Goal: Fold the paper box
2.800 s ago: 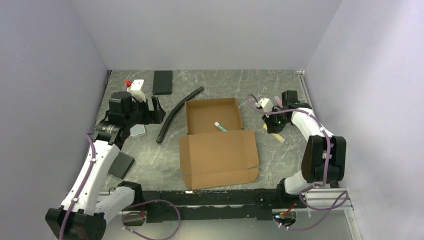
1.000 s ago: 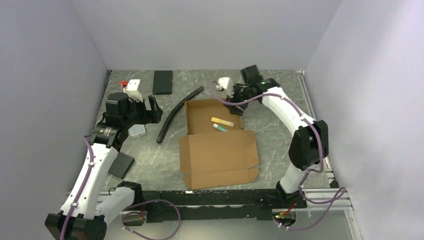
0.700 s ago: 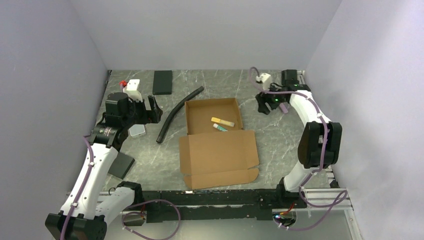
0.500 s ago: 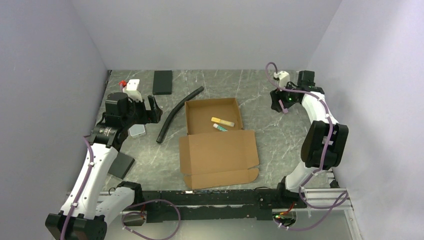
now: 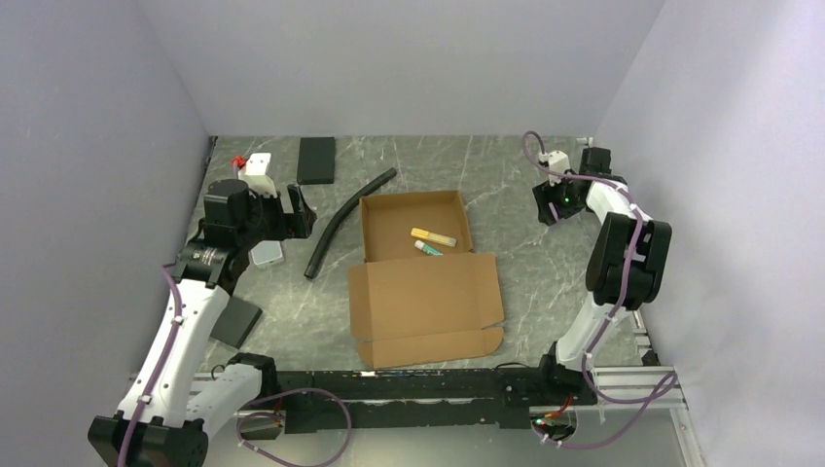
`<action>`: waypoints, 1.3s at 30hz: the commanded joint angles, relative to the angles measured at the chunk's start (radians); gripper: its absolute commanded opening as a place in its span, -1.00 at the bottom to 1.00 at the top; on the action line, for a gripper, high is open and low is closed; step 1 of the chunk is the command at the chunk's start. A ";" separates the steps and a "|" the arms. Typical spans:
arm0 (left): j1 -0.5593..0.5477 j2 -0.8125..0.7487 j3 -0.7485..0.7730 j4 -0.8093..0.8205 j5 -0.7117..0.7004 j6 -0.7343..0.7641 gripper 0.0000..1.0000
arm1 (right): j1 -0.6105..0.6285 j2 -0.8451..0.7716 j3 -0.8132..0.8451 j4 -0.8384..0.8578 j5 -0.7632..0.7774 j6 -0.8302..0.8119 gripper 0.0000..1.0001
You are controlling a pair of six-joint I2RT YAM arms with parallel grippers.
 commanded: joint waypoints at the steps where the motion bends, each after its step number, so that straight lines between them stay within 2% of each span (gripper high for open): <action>1: 0.005 -0.017 -0.006 0.037 0.025 0.002 0.85 | -0.008 0.079 0.075 0.038 0.048 0.033 0.45; 7: 0.005 -0.010 -0.005 0.035 0.017 0.002 0.85 | -0.009 0.213 0.207 0.015 0.060 0.095 0.39; 15: 0.007 0.004 -0.006 0.032 0.014 0.002 0.85 | -0.008 0.305 0.301 0.011 0.068 0.124 0.33; 22: 0.011 0.012 -0.005 0.033 0.016 0.002 0.85 | -0.002 0.366 0.355 -0.002 0.076 0.126 0.10; 26: 0.016 0.012 -0.006 0.033 0.019 0.002 0.85 | 0.007 0.374 0.350 0.002 0.093 0.114 -0.17; 33: 0.022 0.008 -0.005 0.032 0.020 0.002 0.85 | 0.005 0.346 0.321 0.003 0.113 0.099 -0.94; 34: 0.022 0.006 -0.005 0.033 0.018 0.002 0.85 | 0.004 0.330 0.311 -0.002 0.095 0.094 -1.00; 36: 0.023 0.004 -0.006 0.032 0.018 0.002 0.85 | 0.004 0.275 0.280 0.000 0.045 0.093 -1.00; 39: 0.026 -0.001 -0.005 0.035 0.020 0.002 0.85 | 0.004 0.169 0.253 -0.056 -0.109 0.080 -1.00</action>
